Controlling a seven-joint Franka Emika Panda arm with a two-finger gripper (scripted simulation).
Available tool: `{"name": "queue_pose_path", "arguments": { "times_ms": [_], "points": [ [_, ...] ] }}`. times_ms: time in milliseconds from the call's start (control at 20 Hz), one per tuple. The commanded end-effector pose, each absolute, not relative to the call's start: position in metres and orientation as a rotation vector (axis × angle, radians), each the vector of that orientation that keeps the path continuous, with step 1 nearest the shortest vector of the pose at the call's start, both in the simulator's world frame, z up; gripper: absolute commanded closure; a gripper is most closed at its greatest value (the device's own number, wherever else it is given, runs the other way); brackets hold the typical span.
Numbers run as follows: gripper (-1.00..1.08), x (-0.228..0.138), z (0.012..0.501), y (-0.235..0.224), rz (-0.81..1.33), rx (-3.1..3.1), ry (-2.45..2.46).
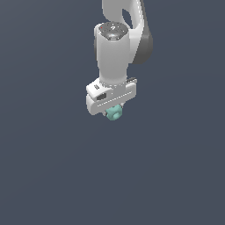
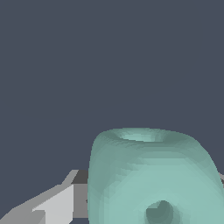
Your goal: Pick up the object and move it to a goal position.
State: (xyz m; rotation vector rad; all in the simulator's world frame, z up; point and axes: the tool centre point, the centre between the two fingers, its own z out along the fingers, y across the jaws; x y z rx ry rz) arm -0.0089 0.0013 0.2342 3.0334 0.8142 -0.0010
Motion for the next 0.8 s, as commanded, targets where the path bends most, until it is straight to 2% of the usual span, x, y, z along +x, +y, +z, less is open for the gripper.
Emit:
{"name": "queue_pose_path", "arguments": {
  "times_ms": [0,750],
  "points": [
    [1.08,-0.021,0.26,-0.003,-0.001,3.034,0.814],
    [1.08,-0.083,0.406,-0.032,0.001,3.035,0.815]
  ]
}}
